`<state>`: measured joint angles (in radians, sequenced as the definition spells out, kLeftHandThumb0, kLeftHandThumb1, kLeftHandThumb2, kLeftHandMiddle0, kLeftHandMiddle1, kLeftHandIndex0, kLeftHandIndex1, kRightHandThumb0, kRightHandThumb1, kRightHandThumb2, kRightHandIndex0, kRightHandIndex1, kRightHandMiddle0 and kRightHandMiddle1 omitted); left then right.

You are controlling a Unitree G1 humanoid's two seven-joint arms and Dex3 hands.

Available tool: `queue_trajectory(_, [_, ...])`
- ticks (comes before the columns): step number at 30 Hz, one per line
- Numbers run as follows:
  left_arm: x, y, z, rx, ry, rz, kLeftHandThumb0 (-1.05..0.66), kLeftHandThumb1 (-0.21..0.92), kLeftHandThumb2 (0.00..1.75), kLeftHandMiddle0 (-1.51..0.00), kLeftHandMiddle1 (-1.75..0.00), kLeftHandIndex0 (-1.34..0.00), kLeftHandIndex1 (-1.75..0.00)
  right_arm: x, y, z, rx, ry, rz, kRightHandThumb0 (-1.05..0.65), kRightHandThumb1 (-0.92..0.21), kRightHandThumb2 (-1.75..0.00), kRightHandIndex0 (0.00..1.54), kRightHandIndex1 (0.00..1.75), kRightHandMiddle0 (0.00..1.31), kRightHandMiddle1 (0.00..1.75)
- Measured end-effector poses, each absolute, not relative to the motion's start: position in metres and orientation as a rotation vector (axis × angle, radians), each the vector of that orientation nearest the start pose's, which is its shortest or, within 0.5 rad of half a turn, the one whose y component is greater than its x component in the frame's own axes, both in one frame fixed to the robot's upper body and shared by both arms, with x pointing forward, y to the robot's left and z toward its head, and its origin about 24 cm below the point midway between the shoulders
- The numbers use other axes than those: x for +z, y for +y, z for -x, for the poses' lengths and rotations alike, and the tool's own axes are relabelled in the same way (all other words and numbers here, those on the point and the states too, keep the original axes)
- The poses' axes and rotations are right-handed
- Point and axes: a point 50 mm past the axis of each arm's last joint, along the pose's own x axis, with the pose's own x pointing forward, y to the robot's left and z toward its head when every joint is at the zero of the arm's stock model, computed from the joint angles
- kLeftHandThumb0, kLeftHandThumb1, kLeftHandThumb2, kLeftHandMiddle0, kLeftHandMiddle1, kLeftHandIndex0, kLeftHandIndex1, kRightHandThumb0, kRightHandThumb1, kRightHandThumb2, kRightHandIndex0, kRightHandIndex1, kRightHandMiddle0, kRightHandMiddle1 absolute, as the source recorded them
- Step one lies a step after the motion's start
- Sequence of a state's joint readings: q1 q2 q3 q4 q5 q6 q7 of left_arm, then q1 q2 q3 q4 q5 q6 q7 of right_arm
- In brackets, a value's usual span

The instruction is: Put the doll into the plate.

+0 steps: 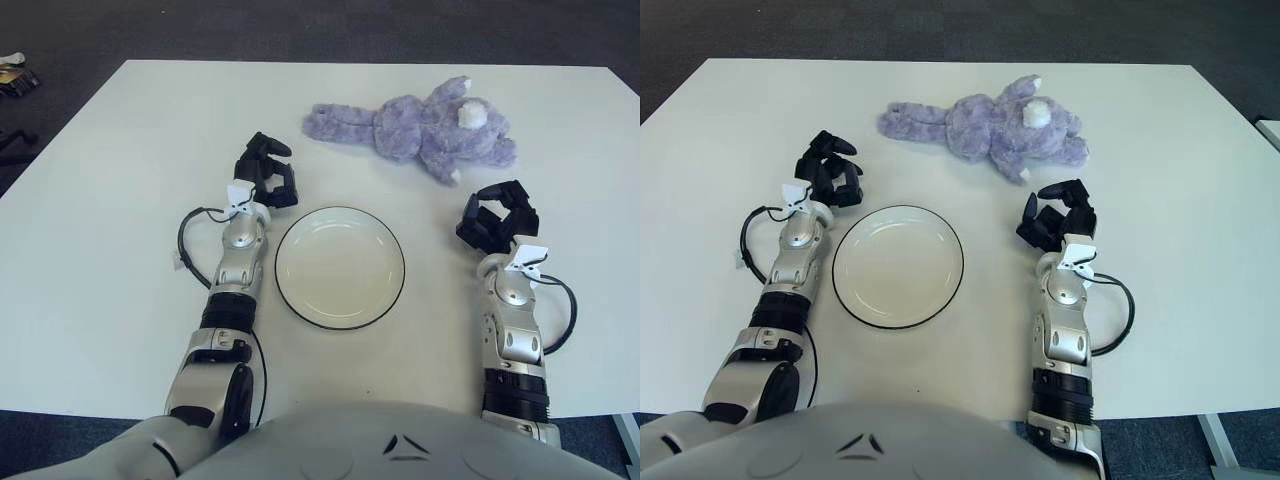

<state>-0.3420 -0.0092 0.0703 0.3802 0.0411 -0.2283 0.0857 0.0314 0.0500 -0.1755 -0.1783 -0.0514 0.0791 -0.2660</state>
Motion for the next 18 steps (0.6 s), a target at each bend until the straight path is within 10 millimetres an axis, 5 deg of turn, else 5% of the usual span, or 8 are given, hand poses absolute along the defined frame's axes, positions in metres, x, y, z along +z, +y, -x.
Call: queue_trajectory(18, [0.066,0.138,-0.31,-0.062,-0.149,-0.039,-0.01,0.22,1.43,-0.57,-1.75,-0.56,-1.75,0.089,-0.215,-0.229,-0.413,-0.037,0.086,-0.44,-0.43,-1.17,1.04,1.75,0.52,1.75])
